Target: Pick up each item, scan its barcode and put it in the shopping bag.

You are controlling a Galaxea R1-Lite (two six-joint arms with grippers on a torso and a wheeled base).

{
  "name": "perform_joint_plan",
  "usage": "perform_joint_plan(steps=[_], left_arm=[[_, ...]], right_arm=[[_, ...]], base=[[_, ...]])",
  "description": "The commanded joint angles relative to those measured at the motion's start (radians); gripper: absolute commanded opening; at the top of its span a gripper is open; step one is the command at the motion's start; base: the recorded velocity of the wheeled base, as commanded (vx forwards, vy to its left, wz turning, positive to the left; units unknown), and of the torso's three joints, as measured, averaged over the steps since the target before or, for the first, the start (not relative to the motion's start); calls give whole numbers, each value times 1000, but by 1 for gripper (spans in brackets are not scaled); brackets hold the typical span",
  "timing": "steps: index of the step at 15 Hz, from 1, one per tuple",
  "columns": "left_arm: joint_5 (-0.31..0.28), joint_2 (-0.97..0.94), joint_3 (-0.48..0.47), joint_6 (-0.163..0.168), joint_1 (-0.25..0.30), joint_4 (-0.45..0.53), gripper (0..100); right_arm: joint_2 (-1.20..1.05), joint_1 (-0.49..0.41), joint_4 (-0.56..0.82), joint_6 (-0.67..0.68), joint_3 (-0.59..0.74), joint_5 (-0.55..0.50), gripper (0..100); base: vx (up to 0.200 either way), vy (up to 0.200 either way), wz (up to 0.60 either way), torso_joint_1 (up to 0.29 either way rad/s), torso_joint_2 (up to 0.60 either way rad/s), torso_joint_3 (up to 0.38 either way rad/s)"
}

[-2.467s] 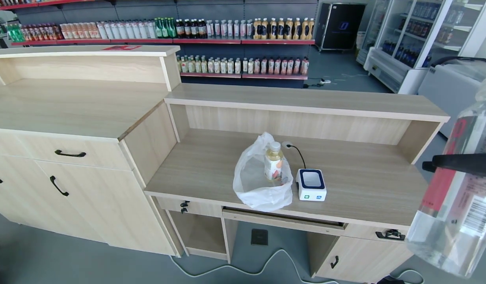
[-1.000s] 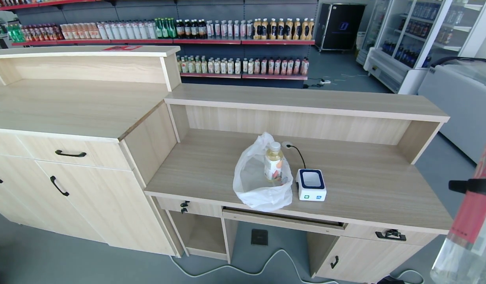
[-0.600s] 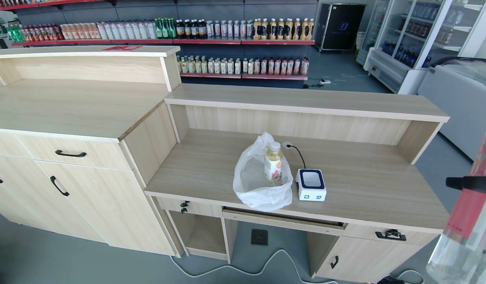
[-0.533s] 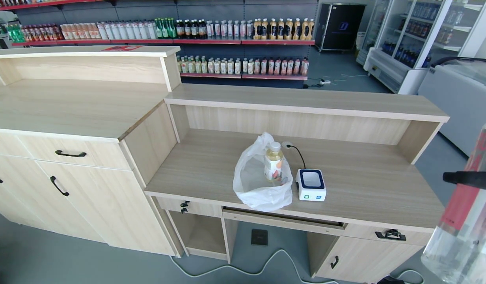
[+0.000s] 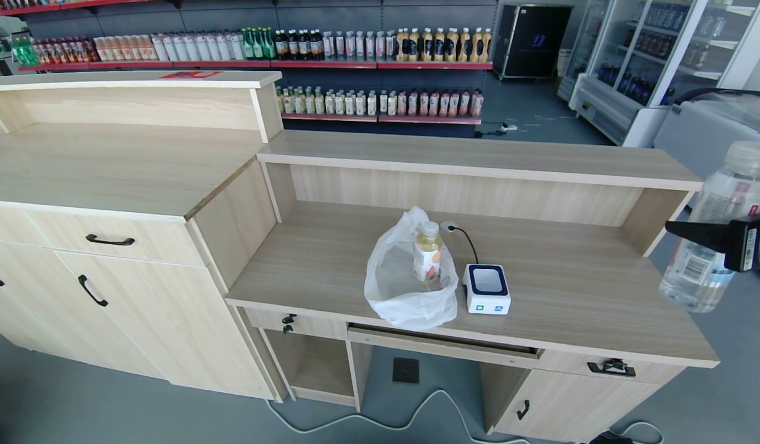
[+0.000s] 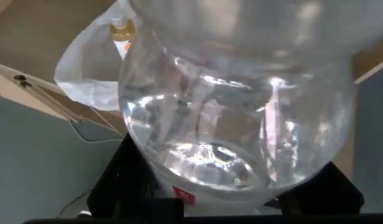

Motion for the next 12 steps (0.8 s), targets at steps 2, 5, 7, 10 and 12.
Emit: perform_joint_plan(steps=[2,5,7,10,12], left_arm=[[-1,0,0,0,0,0,100],[-1,0,0,0,0,0,100],[-1,0,0,0,0,0,100],[1,1,0,0,0,0,100],[-1,1,0,0,0,0,100]], right_arm=[[178,-104,-227,-147,63,-62,0],[244,-139,-464,-329,131,-65,0],[297,-139,-645,-426,181,-62,0],[361,-141,-753,-523,197,4,0],[416,-155,-871,-633,229,57,0]], base=[[0,0,0,0,0,0],[0,0,0,0,0,0],[0,0,0,0,0,0],[0,0,0,0,0,0],[0,0,600,5,2,2]])
